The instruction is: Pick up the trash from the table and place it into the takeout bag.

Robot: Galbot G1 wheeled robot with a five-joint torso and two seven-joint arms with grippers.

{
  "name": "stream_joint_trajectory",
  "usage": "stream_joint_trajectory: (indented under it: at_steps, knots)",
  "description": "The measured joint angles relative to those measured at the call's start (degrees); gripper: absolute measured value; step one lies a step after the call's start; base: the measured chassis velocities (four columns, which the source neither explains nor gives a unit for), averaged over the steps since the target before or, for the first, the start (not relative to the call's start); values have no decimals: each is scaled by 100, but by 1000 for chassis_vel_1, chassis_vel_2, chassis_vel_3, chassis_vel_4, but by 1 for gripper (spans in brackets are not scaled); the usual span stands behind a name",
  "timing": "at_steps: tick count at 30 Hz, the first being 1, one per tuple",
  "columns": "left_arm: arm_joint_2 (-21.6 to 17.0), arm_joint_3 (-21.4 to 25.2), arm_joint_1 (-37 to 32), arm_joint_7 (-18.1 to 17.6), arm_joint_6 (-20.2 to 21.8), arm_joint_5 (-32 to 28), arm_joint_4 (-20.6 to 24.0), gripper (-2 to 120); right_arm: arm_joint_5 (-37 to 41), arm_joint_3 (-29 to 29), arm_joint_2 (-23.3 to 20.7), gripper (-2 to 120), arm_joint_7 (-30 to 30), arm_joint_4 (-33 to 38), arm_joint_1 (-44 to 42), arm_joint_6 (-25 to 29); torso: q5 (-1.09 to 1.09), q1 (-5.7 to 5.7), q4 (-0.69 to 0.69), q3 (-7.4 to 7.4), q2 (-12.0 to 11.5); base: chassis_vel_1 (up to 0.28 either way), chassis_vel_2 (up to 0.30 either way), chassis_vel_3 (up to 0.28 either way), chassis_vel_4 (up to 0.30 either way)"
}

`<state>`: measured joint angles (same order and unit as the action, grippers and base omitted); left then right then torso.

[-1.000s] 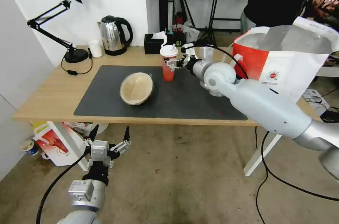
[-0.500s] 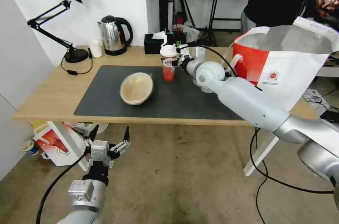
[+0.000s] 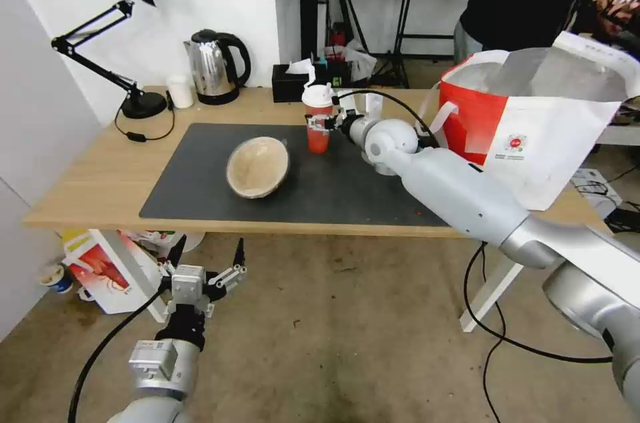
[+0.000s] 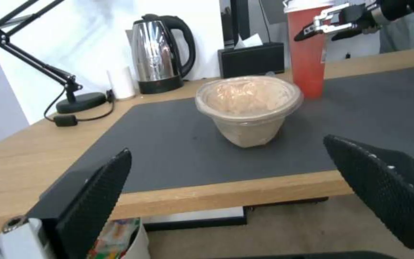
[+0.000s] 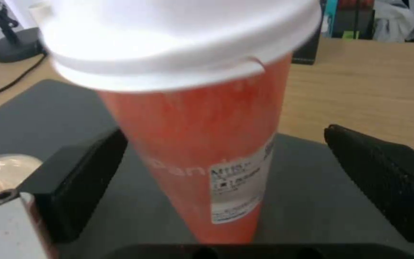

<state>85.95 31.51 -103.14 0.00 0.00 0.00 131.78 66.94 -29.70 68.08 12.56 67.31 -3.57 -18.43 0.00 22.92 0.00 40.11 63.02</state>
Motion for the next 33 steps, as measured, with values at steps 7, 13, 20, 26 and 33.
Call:
stream_joint_trajectory:
  at_steps: [7,13,20,26,33]
  knots:
    - [0,0,0,0,0,0,0,100,-45,-8,48,100,-113,-139,1,23,0,0,0,0,0,0,0,0,0]
    - [0,0,0,0,0,0,0,100,-48,-35,59,100,-213,-209,15,51,0,0,0,0,0,0,0,0,0]
    - [0,0,0,0,0,0,0,100,-49,-35,205,99,-468,-426,129,182,0,0,1,0,0,0,0,0,0]
    - [0,0,0,0,0,0,0,100,-88,-37,272,86,-720,-564,154,288,0,0,1,0,0,0,0,0,0]
    - [0,0,0,0,0,0,0,100,-94,-33,284,69,-765,-576,107,313,-1,0,-1,0,0,0,0,0,0]
